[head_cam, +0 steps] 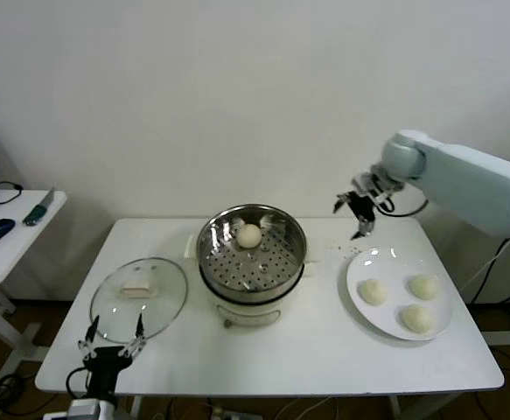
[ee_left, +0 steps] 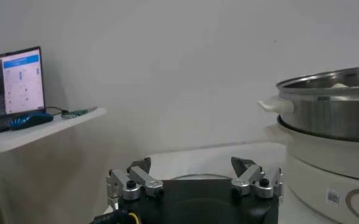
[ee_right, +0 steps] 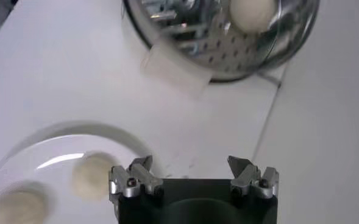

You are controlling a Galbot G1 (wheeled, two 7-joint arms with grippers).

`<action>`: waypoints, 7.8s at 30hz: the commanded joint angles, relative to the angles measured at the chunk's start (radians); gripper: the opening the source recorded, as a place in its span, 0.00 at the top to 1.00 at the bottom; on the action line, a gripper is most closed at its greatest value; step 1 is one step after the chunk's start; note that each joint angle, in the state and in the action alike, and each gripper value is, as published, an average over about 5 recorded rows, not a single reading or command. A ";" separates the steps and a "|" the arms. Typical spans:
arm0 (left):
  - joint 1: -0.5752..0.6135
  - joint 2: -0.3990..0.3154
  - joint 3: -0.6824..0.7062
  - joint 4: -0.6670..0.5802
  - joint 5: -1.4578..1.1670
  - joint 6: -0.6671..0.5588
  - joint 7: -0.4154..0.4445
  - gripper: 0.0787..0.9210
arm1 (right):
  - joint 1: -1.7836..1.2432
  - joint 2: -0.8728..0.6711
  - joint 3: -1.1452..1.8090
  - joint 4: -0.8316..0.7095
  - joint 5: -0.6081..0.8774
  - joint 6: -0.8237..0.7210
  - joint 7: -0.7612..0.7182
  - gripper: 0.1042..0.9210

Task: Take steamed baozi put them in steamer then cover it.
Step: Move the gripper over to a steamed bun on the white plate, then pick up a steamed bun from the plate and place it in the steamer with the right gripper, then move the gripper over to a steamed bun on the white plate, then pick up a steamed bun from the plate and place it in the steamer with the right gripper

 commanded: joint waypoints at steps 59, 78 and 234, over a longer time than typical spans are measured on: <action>-0.031 0.011 -0.022 0.025 0.010 0.006 0.001 0.12 | -0.231 0.047 0.207 -0.221 -0.076 -0.032 -0.041 0.26; 0.010 -0.006 0.045 0.008 0.092 -0.015 0.000 0.12 | 0.370 0.317 -0.236 -0.118 0.448 -0.184 -0.009 0.26; 0.056 -0.011 0.001 0.016 0.095 0.038 0.001 0.12 | -0.014 -0.033 -0.015 0.054 -0.362 0.235 -0.107 0.28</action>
